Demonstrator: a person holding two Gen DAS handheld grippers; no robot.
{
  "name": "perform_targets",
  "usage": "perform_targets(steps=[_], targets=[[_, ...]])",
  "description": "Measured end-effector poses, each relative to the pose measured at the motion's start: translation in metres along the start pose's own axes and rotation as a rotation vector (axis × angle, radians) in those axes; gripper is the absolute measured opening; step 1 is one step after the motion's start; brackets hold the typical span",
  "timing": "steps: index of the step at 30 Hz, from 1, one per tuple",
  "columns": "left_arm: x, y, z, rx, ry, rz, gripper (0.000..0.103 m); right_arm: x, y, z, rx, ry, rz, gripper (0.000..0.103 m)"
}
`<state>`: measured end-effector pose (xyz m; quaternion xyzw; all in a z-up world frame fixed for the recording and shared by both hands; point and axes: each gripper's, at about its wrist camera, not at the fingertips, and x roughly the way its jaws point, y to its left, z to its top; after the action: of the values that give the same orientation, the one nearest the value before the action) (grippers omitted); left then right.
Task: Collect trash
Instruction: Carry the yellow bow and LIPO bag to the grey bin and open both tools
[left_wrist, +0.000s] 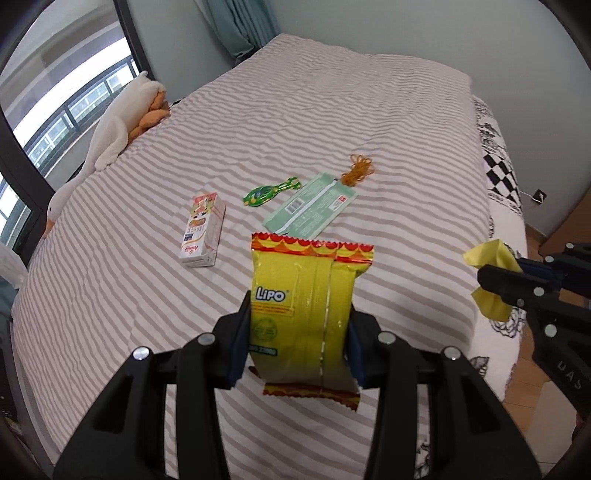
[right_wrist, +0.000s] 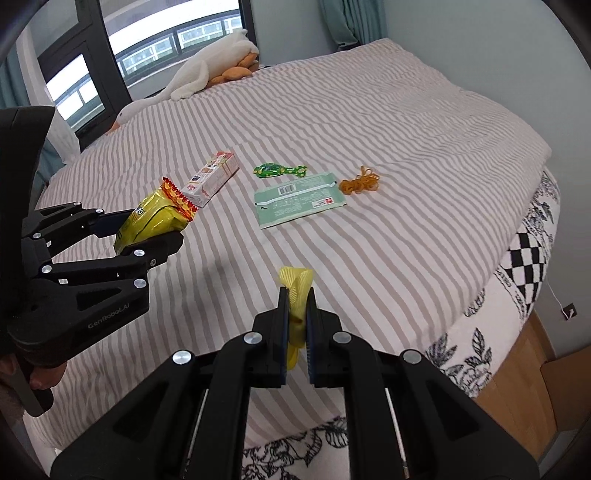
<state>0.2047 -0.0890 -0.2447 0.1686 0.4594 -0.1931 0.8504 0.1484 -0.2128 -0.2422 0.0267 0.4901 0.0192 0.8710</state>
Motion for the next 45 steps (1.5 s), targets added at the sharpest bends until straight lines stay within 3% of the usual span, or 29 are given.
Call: perform_targets(steps=[13, 23, 28, 34, 41, 45], targets=[[-0.113, -0.135, -0.007, 0.245, -0.138, -0.190, 0.044, -0.160, -0.058, -0.085, 0.181, -0.095, -0.204, 0.007], [-0.138, -0.261, -0.029, 0.403, -0.164, -0.308, 0.044, -0.214, -0.136, -0.175, 0.380, -0.090, -0.332, 0.007], [-0.125, -0.326, -0.044, 0.430, -0.135, -0.325, 0.044, -0.217, -0.183, -0.211, 0.444, -0.071, -0.356, 0.007], [-0.079, -0.387, -0.064, 0.423, -0.068, -0.341, 0.044, -0.193, -0.233, -0.252, 0.482, -0.043, -0.357, 0.007], [-0.015, -0.436, -0.102, 0.453, 0.020, -0.333, 0.044, -0.135, -0.280, -0.308, 0.519, -0.016, -0.281, 0.007], [0.017, -0.452, -0.123, 0.459, 0.073, -0.335, 0.044, -0.091, -0.302, -0.339, 0.535, 0.034, -0.279, 0.007]])
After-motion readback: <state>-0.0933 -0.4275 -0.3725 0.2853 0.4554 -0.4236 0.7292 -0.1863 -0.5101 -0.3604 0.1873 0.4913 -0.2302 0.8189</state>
